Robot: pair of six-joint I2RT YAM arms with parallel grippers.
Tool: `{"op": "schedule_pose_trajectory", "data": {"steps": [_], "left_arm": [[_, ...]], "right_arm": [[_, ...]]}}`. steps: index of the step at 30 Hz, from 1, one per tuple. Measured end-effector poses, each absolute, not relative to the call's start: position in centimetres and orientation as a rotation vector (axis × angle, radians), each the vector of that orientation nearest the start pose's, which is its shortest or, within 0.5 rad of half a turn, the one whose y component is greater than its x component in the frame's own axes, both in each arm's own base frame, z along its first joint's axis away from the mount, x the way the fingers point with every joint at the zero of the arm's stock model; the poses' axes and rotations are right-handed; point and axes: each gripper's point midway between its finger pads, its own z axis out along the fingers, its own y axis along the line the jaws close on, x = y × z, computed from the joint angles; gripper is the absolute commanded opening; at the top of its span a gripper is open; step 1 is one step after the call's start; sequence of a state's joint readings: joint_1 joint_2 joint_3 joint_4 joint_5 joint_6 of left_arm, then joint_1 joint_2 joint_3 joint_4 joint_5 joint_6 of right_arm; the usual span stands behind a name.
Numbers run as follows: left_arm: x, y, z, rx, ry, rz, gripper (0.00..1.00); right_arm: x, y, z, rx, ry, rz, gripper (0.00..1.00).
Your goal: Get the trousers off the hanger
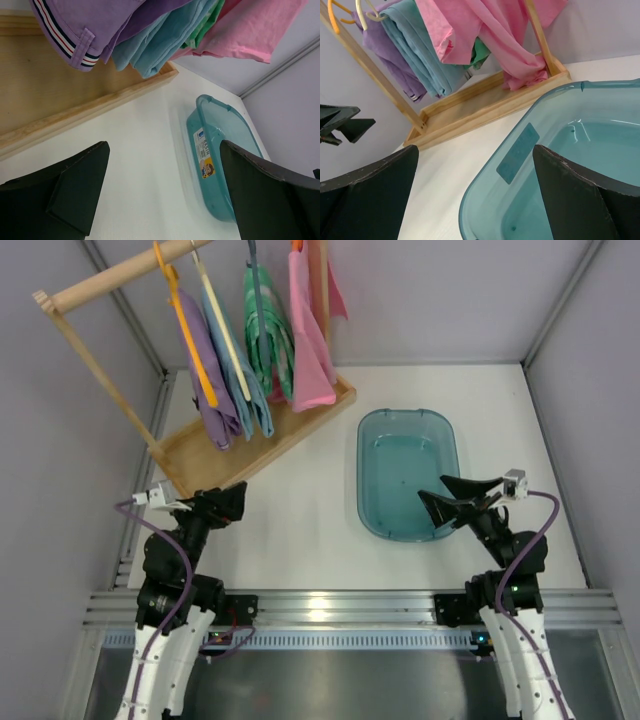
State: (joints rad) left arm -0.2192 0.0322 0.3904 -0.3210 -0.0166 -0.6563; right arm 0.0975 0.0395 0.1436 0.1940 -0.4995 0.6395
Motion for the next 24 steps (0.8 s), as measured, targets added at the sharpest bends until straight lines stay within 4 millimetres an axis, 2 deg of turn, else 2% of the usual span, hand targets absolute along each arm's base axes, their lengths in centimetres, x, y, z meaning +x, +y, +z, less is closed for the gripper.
{"op": "schedule_pose_trajectory", "data": {"steps": [4,7,9,12,14,16,19,24], "left_arm": [[20.2,-6.8,24.1,-0.362,1.551,-0.681,0.98],[19.3,-6.9,26.3,-0.353,1.551,-0.695,0.98],[18.5,-6.8,29.4,-0.341,1.525,-0.700,0.98],[17.7,-6.1,35.9,-0.316,1.455,-0.675,0.98],[17.8,-6.0,39.3,-0.290,1.427,-0.657,0.98],[18.7,-6.1,41.8,-0.262,1.434,-0.629,0.98],[21.1,-6.5,43.0,-0.232,1.484,-0.578,0.98],[24.8,-6.6,42.7,-0.208,1.590,-0.479,0.98]], "right_arm": [[20.0,12.6,23.9,-0.081,1.374,0.941,1.00],[20.0,12.6,23.9,-0.081,1.376,0.941,0.99],[20.0,12.6,23.9,-0.081,1.376,0.941,1.00],[20.0,12.6,23.9,-0.080,1.376,0.941,0.99],[20.0,12.6,23.9,-0.080,1.376,0.941,0.99],[20.0,12.6,23.9,-0.080,1.375,0.941,0.99],[20.0,12.6,23.9,-0.080,1.375,0.941,0.99],[20.0,12.6,23.9,-0.078,1.379,0.942,0.99]]}}
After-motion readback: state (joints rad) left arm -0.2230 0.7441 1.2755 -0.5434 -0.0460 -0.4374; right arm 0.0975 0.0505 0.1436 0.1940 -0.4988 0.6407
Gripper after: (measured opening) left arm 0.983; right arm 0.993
